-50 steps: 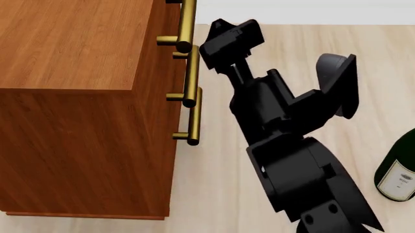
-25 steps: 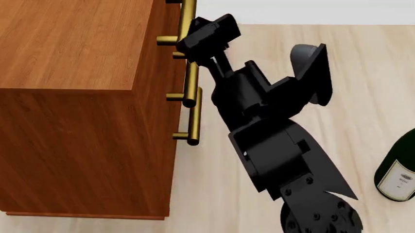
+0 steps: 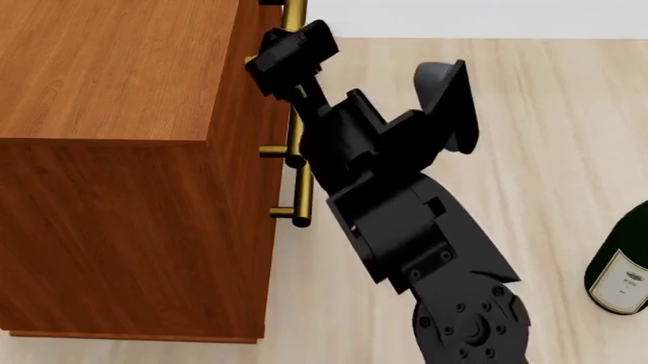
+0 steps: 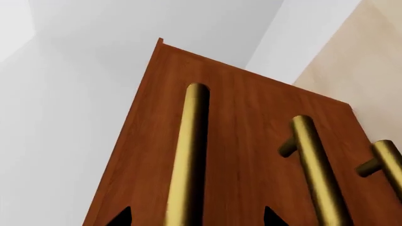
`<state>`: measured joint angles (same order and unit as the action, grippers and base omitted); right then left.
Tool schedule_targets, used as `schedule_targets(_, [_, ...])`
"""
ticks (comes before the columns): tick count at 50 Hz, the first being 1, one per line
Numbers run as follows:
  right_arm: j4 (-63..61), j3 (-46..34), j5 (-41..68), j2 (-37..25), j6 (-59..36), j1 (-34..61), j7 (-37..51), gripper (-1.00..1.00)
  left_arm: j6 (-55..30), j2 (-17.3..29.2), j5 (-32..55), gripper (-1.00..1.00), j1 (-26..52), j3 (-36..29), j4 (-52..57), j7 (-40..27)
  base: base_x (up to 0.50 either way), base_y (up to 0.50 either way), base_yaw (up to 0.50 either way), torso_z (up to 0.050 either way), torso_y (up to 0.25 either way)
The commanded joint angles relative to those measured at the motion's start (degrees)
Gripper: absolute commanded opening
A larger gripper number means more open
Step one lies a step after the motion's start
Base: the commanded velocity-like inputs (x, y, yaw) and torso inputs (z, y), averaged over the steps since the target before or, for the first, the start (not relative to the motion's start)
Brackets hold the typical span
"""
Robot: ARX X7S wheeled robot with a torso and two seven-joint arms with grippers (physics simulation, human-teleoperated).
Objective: Close the bottom drawer of the cabinet and open the top drawer.
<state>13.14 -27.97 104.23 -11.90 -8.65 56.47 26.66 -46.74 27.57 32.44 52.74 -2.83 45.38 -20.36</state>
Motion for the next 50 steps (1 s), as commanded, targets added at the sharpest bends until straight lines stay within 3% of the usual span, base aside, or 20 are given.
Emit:
schedule_targets(1, [1.15,0.04,1.8,1.44,-0.63,1.03,-1.18,1.0,0.06,0.41,0.17,1.0,-0.11,0.17,0.03,-0.15,0.0,0.0,0.0,0.0,0.0])
schedule_targets(32, [3.31,-0.15,3.64,2.1,-0.93,1.87,-3.37,1.0,1.23,0.54,-0.18,1.0,-0.38,-0.77,-0.94,-0.28,0.0,0.0,0.0,0.0,0.0])
schedule_targets(33, [3.11,-0.21,3.38,1.99,-0.76,1.86,-3.2,-1.0,1.26,0.54,-0.16,1.0,-0.42,-0.76,-0.96,-0.3,0.0,0.0,0.0,0.0,0.0])
schedule_targets(50, [0.13,0.69,3.82,0.8,0.28,1.6,-1.62,-1.0,1.64,0.51,-0.14,1.0,-0.65,-1.2,-1.02,-0.58,0.0,0.0,0.0,0.0,0.0])
